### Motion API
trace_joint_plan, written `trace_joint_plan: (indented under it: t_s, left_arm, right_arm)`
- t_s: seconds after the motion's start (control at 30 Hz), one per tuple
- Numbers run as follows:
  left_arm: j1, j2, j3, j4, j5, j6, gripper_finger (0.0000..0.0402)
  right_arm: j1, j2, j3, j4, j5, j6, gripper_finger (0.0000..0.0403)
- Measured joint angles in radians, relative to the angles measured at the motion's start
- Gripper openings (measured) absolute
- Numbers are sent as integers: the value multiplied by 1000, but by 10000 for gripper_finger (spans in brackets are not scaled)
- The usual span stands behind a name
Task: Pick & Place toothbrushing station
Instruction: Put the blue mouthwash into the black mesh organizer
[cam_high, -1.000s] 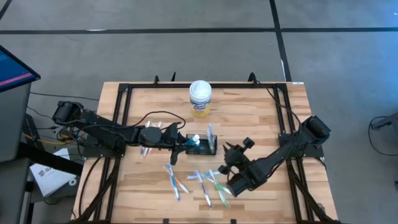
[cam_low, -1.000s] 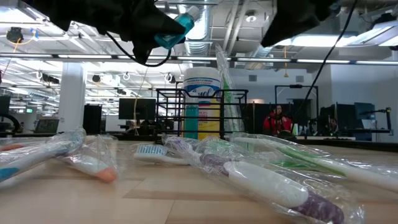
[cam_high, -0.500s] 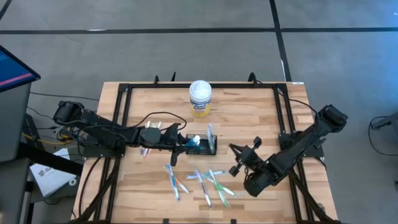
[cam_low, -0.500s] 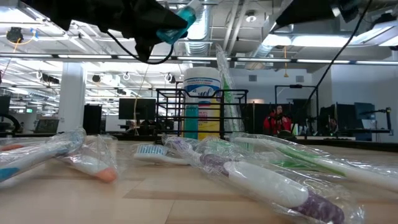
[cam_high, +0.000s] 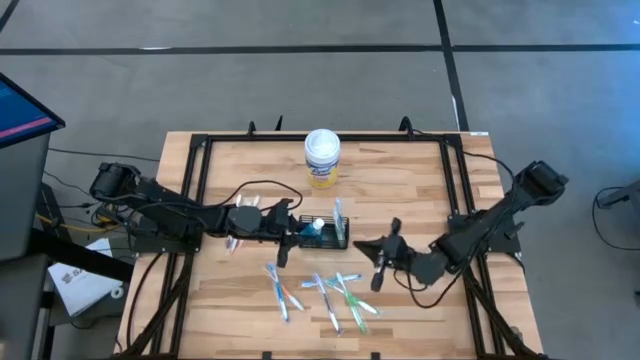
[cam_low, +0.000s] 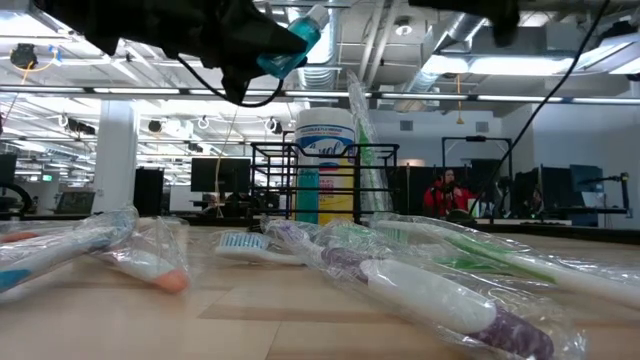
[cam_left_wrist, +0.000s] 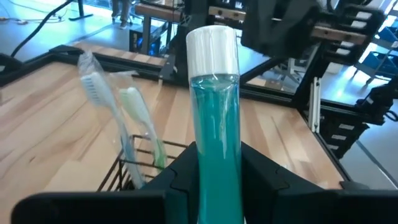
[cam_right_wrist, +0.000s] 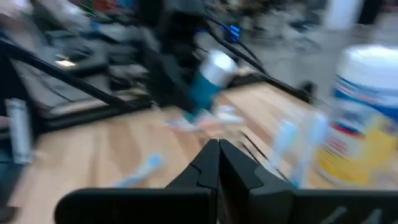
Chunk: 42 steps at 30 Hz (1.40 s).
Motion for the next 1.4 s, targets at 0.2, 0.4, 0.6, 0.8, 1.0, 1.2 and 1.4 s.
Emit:
trace_joint_plan:
  t_s: [0.2, 0.4, 0.6, 0.8, 1.0, 1.2, 1.4]
  left_arm:
    - [0, 4, 0, 18, -12, 6, 72]
    - [-4, 60, 0, 68, -17, 27, 72]
    - [-4, 131, 0, 115, -17, 22, 72]
    - [-19, 142, 0, 155, -17, 26, 72]
    - [-27, 142, 0, 163, -17, 35, 72]
    - [-27, 142, 0, 180, -17, 53, 72]
    - [-27, 142, 0, 191, -17, 54, 72]
  right_arm:
    - [-76, 56, -17, 140, -97, -78, 1]
    - [-129, 92, -17, 219, -222, -102, 10]
    - [-158, 88, -17, 230, -339, -103, 33]
    - [-179, 90, -17, 223, -345, -101, 75]
    - [-209, 90, -17, 222, -346, -85, 117]
    - [-224, 90, -17, 229, -372, -59, 163]
    - [-244, 91, -17, 257, -375, -56, 200]
